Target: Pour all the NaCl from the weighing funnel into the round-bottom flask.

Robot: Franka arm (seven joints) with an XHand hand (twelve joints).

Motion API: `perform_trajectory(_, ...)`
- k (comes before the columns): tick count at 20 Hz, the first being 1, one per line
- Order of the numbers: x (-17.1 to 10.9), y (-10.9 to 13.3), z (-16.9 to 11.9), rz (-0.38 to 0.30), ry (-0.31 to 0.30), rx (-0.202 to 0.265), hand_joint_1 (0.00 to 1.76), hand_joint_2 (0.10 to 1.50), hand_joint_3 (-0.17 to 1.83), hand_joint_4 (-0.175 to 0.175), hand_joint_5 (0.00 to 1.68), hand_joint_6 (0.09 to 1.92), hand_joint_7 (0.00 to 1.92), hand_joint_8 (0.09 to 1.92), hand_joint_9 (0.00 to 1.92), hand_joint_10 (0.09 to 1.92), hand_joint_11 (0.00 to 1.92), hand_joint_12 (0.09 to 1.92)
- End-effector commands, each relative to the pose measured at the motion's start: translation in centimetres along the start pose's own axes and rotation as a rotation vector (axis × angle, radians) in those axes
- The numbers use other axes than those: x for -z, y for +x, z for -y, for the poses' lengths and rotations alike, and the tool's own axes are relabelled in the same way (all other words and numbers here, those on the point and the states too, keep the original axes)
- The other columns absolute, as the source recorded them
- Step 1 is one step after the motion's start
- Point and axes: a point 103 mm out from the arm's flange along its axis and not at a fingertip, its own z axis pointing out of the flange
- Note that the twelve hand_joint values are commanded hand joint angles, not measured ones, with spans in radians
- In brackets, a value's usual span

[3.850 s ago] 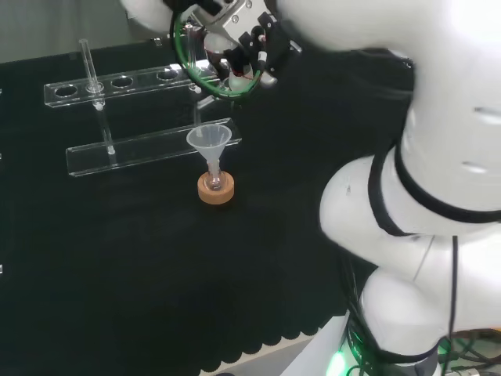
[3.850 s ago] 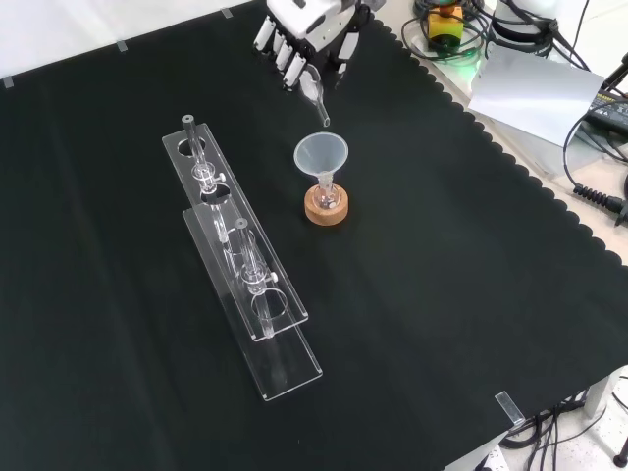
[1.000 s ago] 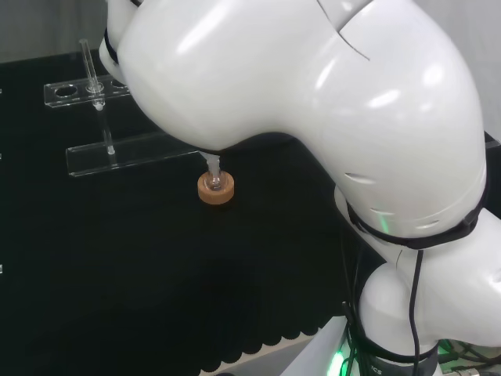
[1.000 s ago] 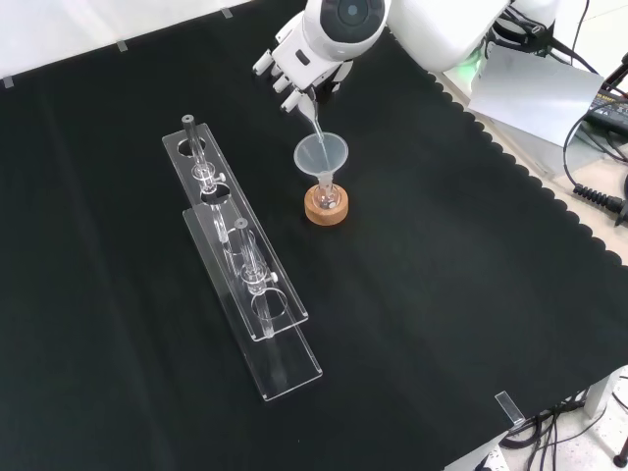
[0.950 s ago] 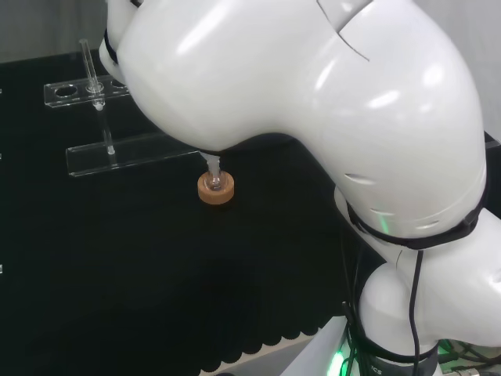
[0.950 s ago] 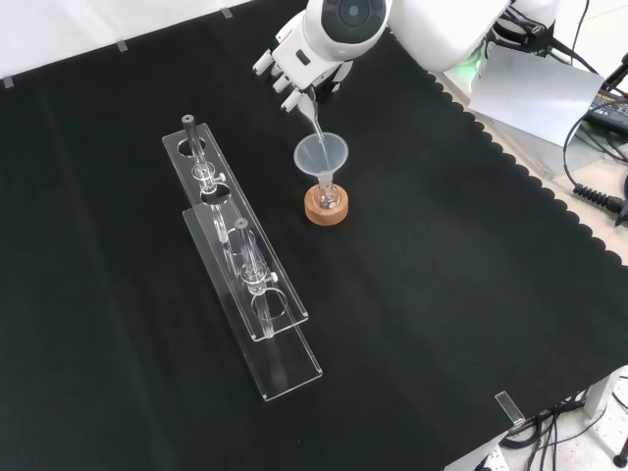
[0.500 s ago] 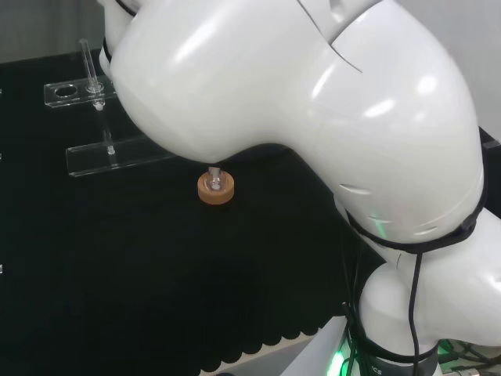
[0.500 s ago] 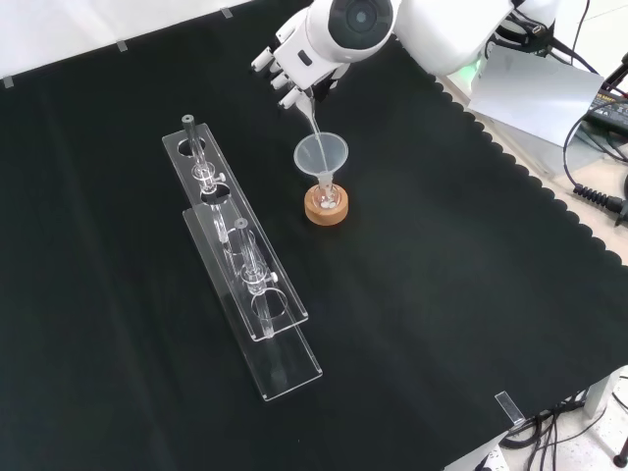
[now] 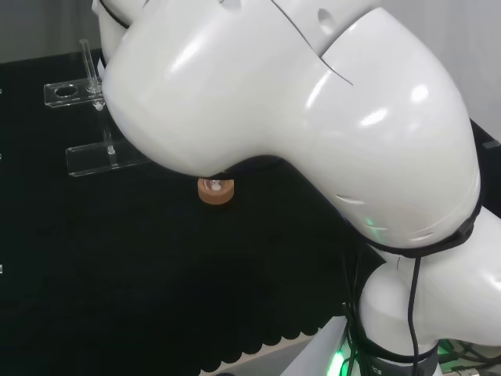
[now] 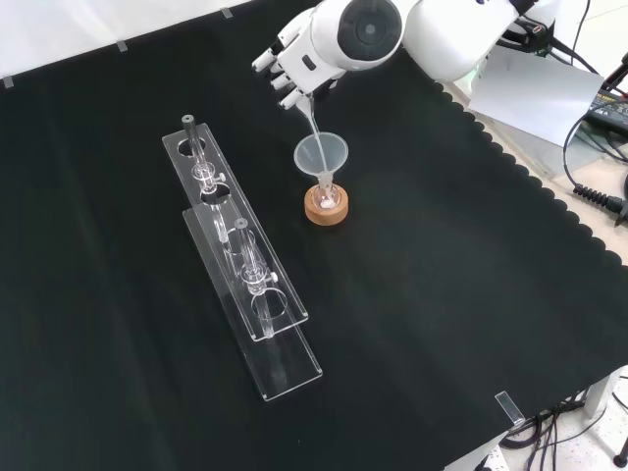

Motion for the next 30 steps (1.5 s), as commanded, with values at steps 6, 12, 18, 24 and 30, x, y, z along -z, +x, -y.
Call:
perform_trajectory(6,1.2,0.4,0.3,0.082,-0.005,0.000,1.05,0.85,0.50,0.169,1.05,1.00,1.06,0.58,1.29,0.27,0.82,1.10)
perform_trajectory(12,1.8,0.6,0.4,0.120,0.001,-0.005,1.05,0.84,0.50,0.169,1.05,1.00,1.06,0.58,1.29,0.27,0.82,1.09)
perform_trajectory(18,2.2,0.6,0.6,0.153,-0.002,-0.008,1.05,0.84,0.50,0.171,1.05,1.00,1.05,0.58,1.29,0.27,0.82,1.09)
perform_trajectory(24,2.8,0.9,0.7,0.177,-0.009,-0.007,1.05,0.84,0.50,0.172,1.05,1.00,1.05,0.58,1.29,0.26,0.82,1.09)
perform_trajectory(30,3.3,0.8,0.8,0.198,-0.006,-0.009,1.05,0.84,0.50,0.174,1.05,1.00,1.05,0.58,1.28,0.26,0.82,1.09)
